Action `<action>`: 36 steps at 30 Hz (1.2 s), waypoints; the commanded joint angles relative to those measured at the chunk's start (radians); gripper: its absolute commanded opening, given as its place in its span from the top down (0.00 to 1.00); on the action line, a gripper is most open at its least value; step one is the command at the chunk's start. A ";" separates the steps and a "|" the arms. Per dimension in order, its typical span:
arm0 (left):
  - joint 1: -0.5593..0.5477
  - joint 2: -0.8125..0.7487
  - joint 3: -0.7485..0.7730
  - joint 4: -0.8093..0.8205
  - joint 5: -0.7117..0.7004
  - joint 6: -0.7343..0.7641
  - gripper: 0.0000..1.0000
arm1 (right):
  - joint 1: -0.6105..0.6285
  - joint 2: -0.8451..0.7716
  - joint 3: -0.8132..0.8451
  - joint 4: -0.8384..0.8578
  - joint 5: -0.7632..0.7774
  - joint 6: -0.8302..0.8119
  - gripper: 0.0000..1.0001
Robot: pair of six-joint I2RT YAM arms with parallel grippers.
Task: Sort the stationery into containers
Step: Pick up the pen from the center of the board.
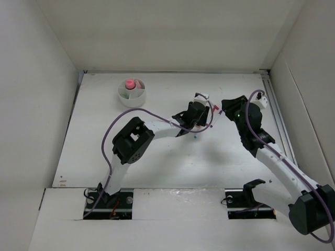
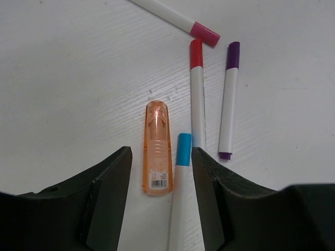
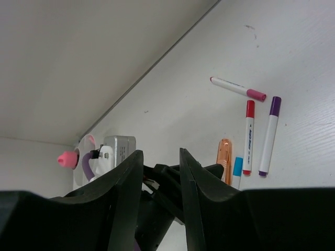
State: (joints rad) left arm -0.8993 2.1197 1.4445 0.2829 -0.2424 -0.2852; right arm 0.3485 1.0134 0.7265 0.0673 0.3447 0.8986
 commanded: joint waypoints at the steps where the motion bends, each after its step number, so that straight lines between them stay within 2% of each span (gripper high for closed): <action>1: 0.005 0.022 0.051 -0.014 0.018 0.033 0.54 | 0.006 -0.013 0.017 0.017 0.020 0.014 0.60; 6: 0.005 0.098 0.172 -0.080 0.028 0.070 0.54 | 0.006 0.028 0.039 0.017 -0.056 -0.010 0.60; 11: 0.005 0.170 0.266 -0.164 0.028 0.080 0.56 | 0.006 0.028 0.039 0.026 -0.047 -0.010 0.60; 20: 0.005 0.195 0.277 -0.175 -0.032 0.080 0.58 | 0.006 0.037 0.039 0.035 -0.067 -0.020 0.60; 21: 0.005 0.195 0.277 -0.175 -0.044 0.080 0.60 | 0.006 0.037 0.039 0.035 -0.067 -0.020 0.60; 25: 0.005 0.194 0.271 -0.171 -0.077 0.089 0.81 | 0.006 0.037 0.039 0.035 -0.064 -0.020 0.60; 26: 0.005 0.194 0.258 -0.171 -0.089 0.089 0.89 | 0.006 0.037 0.039 0.035 -0.064 -0.020 0.60; 27: 0.005 0.178 0.246 -0.162 -0.089 0.089 0.92 | 0.006 0.037 0.039 0.035 -0.064 -0.020 0.60; 36: 0.005 0.062 0.203 -0.126 -0.032 0.064 1.00 | 0.006 0.048 0.039 0.035 -0.072 -0.029 0.60</action>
State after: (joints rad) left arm -0.8948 2.2929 1.6466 0.1410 -0.2935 -0.2043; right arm 0.3485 1.0607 0.7265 0.0612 0.2764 0.8890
